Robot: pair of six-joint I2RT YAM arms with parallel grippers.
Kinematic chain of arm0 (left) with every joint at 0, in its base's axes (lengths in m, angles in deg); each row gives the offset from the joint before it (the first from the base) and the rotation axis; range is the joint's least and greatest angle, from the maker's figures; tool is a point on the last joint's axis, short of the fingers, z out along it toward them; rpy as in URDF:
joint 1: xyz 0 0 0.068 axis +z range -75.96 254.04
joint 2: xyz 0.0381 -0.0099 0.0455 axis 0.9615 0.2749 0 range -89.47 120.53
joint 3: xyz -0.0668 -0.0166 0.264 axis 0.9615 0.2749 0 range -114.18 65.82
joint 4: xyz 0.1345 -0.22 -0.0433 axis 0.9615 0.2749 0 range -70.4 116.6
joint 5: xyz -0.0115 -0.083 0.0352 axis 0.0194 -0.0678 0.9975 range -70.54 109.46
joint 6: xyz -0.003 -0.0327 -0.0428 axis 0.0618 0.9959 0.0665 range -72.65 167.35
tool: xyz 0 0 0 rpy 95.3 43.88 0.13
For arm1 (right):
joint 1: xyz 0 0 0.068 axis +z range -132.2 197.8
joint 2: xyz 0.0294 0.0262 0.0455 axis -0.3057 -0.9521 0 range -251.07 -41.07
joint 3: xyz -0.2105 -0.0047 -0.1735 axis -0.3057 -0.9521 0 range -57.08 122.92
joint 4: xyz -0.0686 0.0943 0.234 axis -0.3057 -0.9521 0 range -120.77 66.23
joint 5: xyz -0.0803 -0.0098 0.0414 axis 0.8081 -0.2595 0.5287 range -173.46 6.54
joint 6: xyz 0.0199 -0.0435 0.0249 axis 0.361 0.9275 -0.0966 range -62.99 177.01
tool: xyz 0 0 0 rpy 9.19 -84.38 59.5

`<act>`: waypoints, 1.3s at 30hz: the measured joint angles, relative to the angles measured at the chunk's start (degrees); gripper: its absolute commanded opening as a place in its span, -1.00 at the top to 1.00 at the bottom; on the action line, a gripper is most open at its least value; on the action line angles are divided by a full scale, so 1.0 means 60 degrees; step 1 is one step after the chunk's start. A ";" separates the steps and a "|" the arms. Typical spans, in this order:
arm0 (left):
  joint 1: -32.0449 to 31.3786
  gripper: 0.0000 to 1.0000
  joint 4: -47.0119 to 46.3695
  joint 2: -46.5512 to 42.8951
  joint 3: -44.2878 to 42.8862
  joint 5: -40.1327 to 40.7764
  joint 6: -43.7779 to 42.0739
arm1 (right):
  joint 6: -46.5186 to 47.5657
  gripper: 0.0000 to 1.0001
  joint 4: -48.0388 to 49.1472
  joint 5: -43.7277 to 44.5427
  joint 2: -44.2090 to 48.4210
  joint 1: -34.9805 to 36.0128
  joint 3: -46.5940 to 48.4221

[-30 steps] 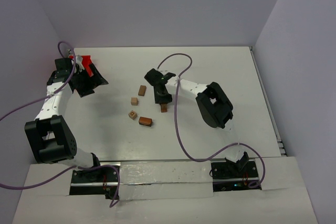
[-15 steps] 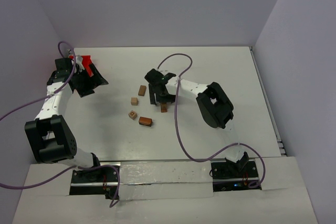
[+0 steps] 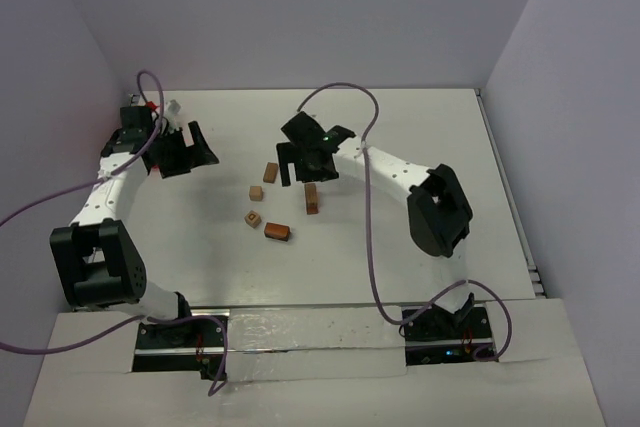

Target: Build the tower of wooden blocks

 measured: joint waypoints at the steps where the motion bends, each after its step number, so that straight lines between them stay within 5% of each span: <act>1: -0.0264 -0.93 -0.0002 -0.0001 -0.0034 0.0218 -0.0136 | 0.0118 -0.99 0.0016 -0.0166 0.0270 0.0000 0.0014; 14: -0.3953 -0.62 0.0095 0.1154 -0.1020 0.3312 -0.0820 | 0.1455 -0.99 0.0538 -0.0735 0.3611 -0.0720 0.0086; 26: -0.4870 -0.59 0.0497 0.2469 -0.0928 0.4155 0.1108 | 0.1386 -0.99 0.0593 -0.0472 0.4070 -0.2372 -0.1398; 39: -0.5103 -0.17 0.0502 0.3396 -0.0898 0.4268 0.1232 | 0.1349 -0.99 0.0600 -0.0516 0.4062 -0.2375 -0.1402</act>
